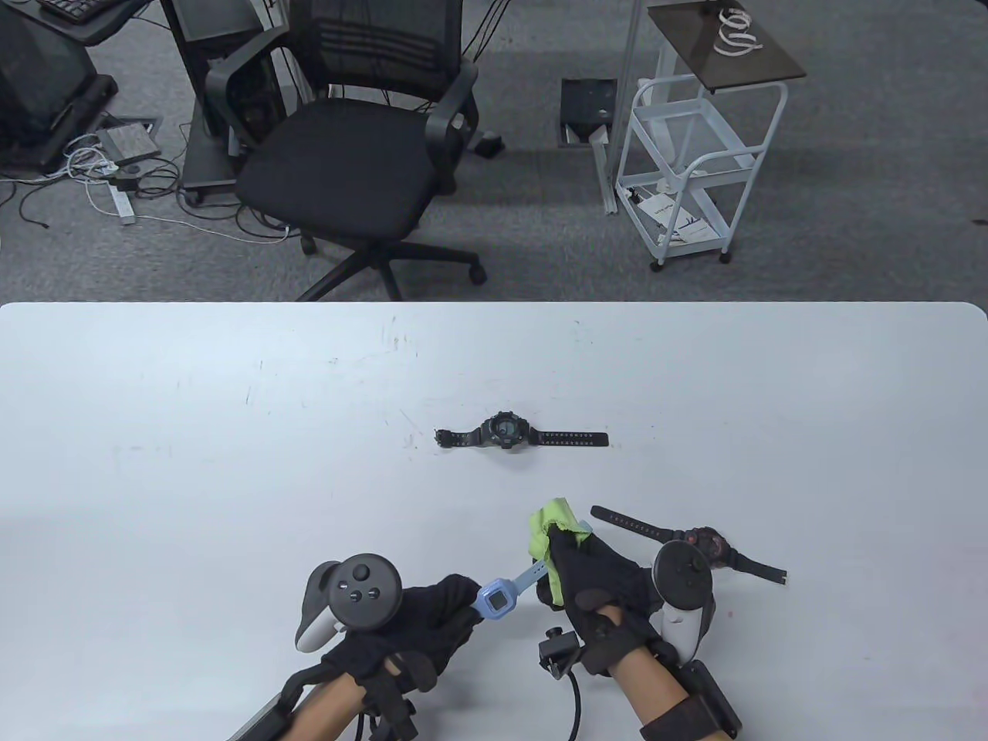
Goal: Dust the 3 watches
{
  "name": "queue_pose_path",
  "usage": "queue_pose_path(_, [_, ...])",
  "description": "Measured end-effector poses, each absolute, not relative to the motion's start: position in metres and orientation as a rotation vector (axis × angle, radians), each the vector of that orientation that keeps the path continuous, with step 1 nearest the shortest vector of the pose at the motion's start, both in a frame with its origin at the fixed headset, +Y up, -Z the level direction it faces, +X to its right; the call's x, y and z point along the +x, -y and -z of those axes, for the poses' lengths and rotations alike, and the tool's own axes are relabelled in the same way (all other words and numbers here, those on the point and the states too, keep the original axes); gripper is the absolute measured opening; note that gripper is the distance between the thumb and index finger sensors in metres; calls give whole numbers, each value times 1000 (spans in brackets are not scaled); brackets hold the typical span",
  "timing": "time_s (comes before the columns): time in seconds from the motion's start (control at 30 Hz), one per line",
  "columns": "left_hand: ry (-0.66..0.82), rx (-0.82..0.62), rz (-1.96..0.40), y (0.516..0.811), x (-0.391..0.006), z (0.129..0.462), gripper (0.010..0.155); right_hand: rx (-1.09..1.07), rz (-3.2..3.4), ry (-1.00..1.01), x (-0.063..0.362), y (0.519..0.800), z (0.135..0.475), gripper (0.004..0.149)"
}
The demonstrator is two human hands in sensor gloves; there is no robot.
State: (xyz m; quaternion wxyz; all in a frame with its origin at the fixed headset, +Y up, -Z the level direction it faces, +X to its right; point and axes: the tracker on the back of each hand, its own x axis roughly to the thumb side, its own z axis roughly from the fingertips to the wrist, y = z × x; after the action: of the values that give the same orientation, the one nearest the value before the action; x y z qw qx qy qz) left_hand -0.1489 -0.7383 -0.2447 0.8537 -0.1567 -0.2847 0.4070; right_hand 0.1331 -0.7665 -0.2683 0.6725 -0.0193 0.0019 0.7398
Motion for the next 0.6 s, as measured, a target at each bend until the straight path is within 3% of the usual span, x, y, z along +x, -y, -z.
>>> queue_pose_path(0.6, [599,-321,-858,737,-151,245,51,-53,-1616,-46,136,772,271,52])
